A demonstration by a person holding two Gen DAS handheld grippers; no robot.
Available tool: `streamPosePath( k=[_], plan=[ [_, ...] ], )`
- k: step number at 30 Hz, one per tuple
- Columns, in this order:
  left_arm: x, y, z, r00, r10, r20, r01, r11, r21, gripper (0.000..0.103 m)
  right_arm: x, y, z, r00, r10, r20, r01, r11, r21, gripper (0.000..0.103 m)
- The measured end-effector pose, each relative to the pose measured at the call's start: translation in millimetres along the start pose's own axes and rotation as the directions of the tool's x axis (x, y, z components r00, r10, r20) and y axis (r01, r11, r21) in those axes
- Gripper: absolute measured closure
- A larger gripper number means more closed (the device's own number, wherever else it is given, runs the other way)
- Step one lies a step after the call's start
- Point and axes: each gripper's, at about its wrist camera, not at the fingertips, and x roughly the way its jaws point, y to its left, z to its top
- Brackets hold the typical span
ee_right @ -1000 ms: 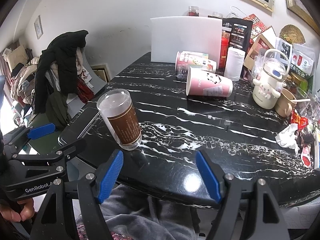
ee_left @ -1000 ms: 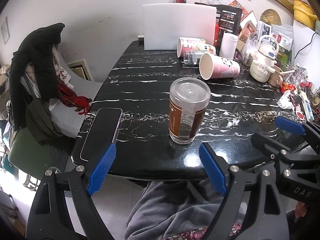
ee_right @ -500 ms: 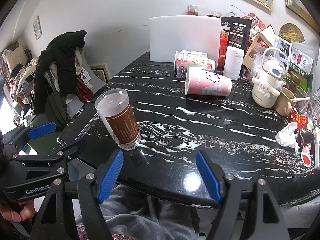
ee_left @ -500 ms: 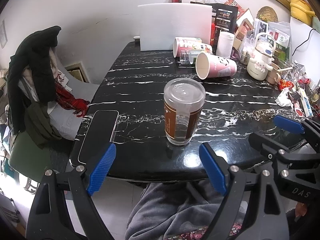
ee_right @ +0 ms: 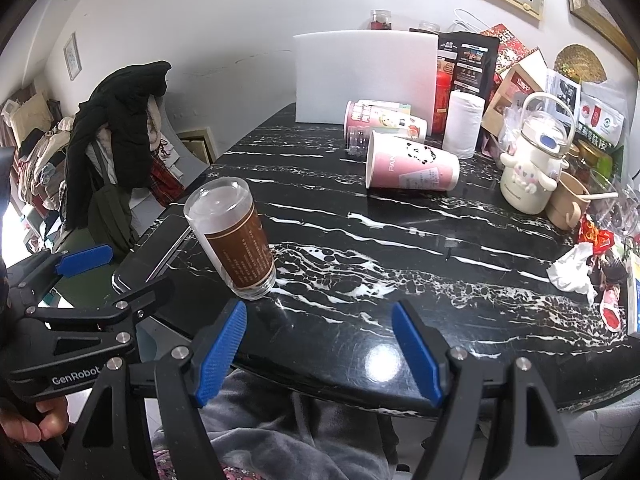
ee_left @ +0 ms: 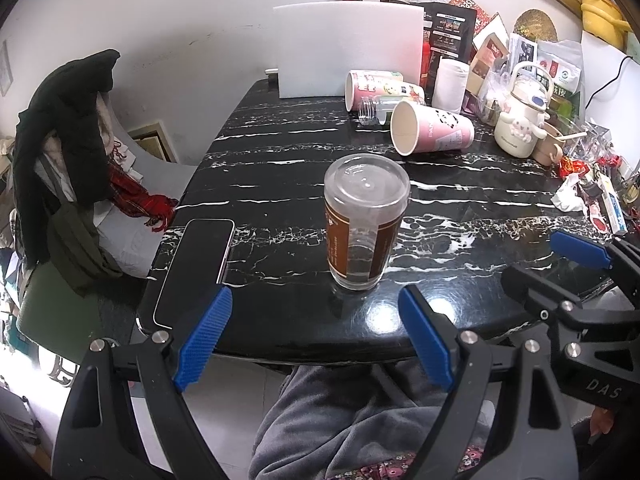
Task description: Flip cup upside down
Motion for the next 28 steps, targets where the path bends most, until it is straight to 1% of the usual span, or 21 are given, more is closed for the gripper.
streamPosePath(
  k=[14, 23, 28],
  plan=[
    [-1.8, -4.8, 1.5, 0.999, 0.032, 0.018, -0.032, 0.999, 0.038, 0.018, 1.1, -0.2, -1.0, 1.000, -0.003, -0.005, 0.003, 1.000, 0.001, 0.027],
    [1.7, 0.1, 1.6, 0.999, 0.039, 0.011, -0.039, 0.999, 0.024, 0.018, 2.2, -0.4, -1.4, 1.000, -0.003, -0.007, 0.003, 1.000, 0.001, 0.027],
    [1.8, 9.7, 1.8, 0.998, 0.060, 0.007, -0.060, 0.998, 0.015, 0.018, 6.9, 1.4, -2.2, 1.000, 0.014, -0.012, -0.014, 1.000, 0.000, 0.027]
  ],
)
